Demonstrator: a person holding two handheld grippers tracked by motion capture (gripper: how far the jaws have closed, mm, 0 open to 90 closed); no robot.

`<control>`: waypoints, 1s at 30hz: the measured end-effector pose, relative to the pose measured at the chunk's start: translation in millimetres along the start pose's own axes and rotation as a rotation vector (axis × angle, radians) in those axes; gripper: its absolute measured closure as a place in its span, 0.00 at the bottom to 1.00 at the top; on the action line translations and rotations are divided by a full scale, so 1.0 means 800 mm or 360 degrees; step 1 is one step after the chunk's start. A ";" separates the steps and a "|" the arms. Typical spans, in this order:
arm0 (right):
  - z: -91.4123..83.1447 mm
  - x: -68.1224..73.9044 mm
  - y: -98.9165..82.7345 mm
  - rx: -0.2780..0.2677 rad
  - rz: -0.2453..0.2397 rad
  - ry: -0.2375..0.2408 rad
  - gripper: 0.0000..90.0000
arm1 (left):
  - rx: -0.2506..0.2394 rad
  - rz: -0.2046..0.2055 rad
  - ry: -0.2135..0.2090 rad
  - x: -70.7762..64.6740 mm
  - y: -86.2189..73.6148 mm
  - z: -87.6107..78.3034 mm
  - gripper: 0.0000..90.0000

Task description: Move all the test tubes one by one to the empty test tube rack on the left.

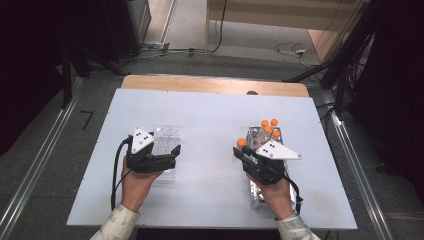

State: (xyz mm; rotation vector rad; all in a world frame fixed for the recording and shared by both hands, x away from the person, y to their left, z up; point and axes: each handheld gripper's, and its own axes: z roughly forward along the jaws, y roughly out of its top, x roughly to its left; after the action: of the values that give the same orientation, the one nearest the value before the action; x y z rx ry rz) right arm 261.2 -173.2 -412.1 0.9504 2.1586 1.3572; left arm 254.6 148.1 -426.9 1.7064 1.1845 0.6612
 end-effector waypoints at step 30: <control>0.034 0.031 -0.007 0.0146 -0.0068 0.0041 0.80 | -0.0085 0.0119 -0.0346 -0.063 0.033 0.003 0.14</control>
State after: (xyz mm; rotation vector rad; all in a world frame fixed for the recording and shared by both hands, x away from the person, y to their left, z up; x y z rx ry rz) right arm 260.2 -139.7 -428.6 0.9202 2.2646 1.2666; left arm 248.1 98.3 -400.9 1.7356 0.9475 0.5317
